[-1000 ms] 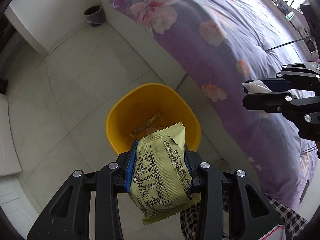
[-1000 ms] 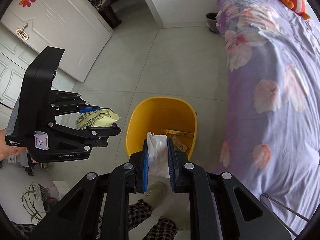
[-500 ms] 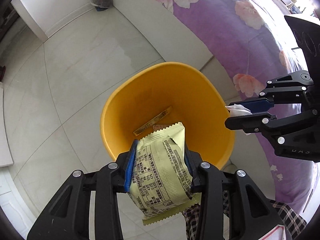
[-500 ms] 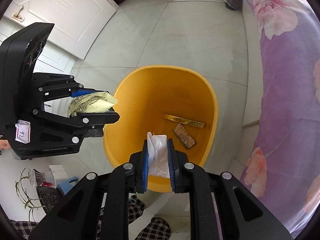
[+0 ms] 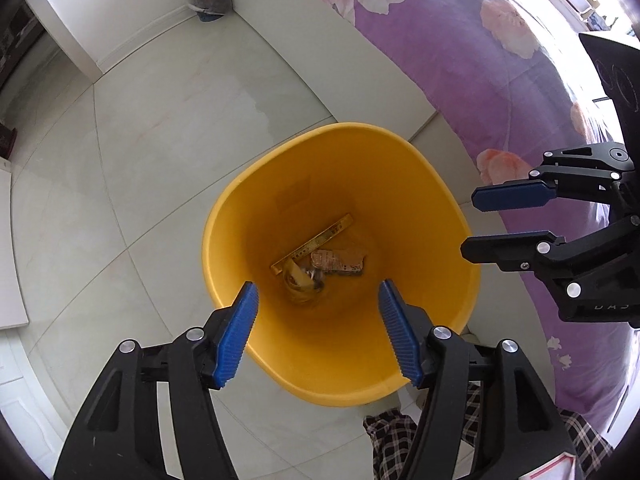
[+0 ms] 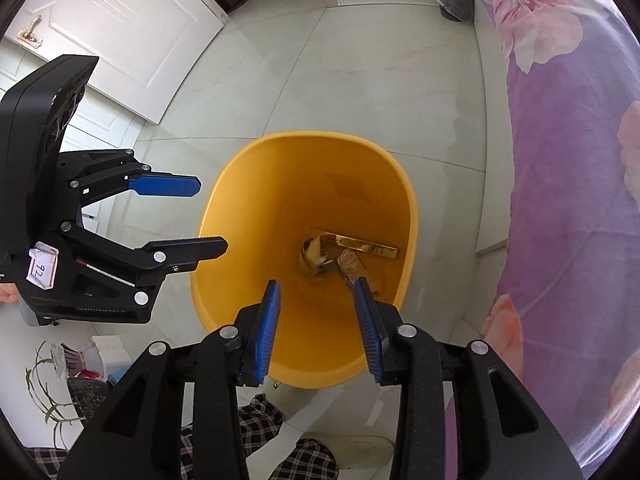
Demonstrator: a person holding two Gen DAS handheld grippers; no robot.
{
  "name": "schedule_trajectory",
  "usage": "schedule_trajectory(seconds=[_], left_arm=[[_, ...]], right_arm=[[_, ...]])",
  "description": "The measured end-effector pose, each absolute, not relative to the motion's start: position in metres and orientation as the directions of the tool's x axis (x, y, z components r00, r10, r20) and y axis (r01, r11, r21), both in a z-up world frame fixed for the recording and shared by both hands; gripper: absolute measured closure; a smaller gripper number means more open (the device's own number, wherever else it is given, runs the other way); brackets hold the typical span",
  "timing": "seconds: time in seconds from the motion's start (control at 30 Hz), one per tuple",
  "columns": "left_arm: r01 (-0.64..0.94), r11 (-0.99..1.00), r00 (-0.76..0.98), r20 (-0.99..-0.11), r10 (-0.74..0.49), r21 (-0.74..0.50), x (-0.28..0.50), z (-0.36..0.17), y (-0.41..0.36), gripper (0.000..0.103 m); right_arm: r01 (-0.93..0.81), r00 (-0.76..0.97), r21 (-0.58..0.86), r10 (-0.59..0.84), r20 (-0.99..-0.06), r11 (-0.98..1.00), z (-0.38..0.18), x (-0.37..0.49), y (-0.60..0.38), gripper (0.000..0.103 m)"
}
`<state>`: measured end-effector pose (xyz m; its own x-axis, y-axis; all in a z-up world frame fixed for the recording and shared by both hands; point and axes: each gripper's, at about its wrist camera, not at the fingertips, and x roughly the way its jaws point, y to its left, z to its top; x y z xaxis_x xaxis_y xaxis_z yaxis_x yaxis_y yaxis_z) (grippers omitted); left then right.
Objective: Collect trash
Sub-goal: 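Open both tools to drop the wrapper and tissue into the wastebasket, then move both tools back over the table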
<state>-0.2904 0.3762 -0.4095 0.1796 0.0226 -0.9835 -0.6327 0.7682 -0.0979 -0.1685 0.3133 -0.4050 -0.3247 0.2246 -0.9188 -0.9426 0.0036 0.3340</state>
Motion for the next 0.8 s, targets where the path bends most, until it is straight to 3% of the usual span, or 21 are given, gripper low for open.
schedule_trajectory(seconds=[0.33, 0.8], left_arm=[[-0.644, 0.761, 0.171, -0.984, 0.052, -0.072, -0.296, -0.365, 0.367, 0.041], [-0.601, 0.796, 0.25, -0.963, 0.102, -0.071, -0.305, -0.239, 0.331, 0.04]], right_arm=[[-0.946, -0.309, 0.324, 0.258, -0.915, 0.015, -0.357, -0.169, 0.301, 0.063], [-0.951, -0.197, 0.281, 0.44, -0.876, 0.132, -0.206, -0.177, 0.231, 0.061]])
